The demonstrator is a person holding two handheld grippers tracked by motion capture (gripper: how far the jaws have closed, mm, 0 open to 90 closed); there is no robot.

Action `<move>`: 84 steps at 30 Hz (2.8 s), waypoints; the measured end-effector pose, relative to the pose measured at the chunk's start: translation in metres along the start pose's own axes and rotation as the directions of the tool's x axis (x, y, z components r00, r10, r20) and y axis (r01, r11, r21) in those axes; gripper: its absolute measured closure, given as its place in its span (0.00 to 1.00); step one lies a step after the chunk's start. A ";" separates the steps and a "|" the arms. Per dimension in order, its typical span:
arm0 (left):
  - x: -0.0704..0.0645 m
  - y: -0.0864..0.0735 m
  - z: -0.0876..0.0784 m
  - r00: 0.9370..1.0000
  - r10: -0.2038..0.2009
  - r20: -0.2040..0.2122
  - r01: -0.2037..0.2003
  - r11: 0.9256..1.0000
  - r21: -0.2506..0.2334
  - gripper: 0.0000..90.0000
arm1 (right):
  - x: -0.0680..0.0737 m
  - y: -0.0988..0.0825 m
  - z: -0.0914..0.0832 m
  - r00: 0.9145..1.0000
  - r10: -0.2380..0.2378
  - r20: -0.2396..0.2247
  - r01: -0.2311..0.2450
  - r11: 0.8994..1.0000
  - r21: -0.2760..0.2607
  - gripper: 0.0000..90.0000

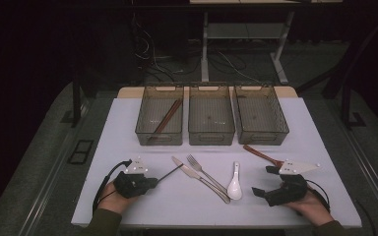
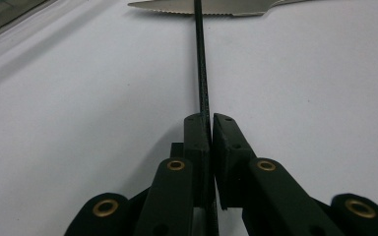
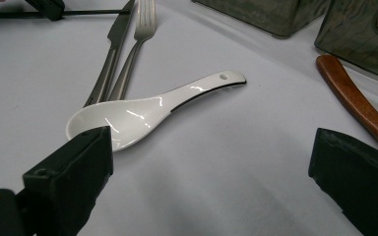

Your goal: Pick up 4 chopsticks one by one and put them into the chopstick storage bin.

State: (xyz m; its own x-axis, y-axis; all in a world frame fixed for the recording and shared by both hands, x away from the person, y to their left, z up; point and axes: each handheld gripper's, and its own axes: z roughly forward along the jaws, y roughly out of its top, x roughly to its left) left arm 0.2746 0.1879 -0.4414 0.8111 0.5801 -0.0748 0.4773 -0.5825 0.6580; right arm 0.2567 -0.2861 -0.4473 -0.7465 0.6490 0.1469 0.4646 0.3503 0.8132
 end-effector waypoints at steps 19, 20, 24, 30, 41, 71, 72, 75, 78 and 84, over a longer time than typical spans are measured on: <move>0.004 0.004 -0.002 0.999 -0.044 0.027 0.044 0.999 -0.009 0.94 | 0.000 0.000 0.000 1.000 -0.002 -0.001 0.002 1.000 0.001 0.03; 0.004 0.005 -0.003 0.998 -0.049 0.027 0.049 0.999 -0.015 0.95 | 0.000 0.000 0.000 1.000 -0.002 -0.001 0.002 1.000 0.001 0.03; 0.003 0.007 -0.005 0.997 -0.071 0.029 0.072 0.997 -0.040 0.95 | 0.000 0.000 0.000 1.000 0.001 0.000 -0.001 1.000 0.003 0.03; 0.005 0.008 -0.008 0.995 -0.091 0.036 0.093 0.993 -0.071 0.95 | 0.000 0.000 0.000 1.000 0.000 0.001 0.000 1.000 0.003 0.03; 0.007 0.014 -0.014 0.992 -0.121 0.029 0.124 0.985 -0.121 0.94 | 0.000 0.000 0.001 1.000 0.001 0.003 -0.001 1.000 0.004 0.03; 0.031 0.043 -0.019 0.984 -0.176 0.004 0.171 0.955 -0.243 0.94 | 0.000 0.000 0.000 1.000 -0.002 0.003 0.002 1.000 0.008 0.03; 0.033 0.045 -0.019 0.985 -0.173 0.003 0.168 0.954 -0.249 0.94 | 0.000 0.000 0.000 1.000 -0.001 0.003 0.001 1.000 0.009 0.03; 0.038 0.053 -0.021 0.984 -0.180 -0.003 0.172 0.948 -0.266 0.94 | 0.000 0.000 0.000 1.000 0.000 0.003 0.000 1.000 0.010 0.03; 0.044 0.061 -0.023 0.983 -0.182 -0.008 0.172 0.943 -0.283 0.94 | 0.000 0.000 0.000 1.000 0.001 0.002 -0.001 1.000 0.009 0.03; 0.054 0.080 -0.026 0.985 -0.171 -0.021 0.157 0.942 -0.298 0.94 | 0.000 0.000 0.000 1.000 0.001 0.004 -0.001 1.000 0.007 0.03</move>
State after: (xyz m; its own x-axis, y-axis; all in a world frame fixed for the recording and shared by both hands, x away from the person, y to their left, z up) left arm 0.3482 0.1874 -0.3733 0.7102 0.6830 -0.1707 0.4764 -0.2877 0.8308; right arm 0.2568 -0.2859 -0.4478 -0.7443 0.6519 0.1451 0.4686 0.3549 0.8090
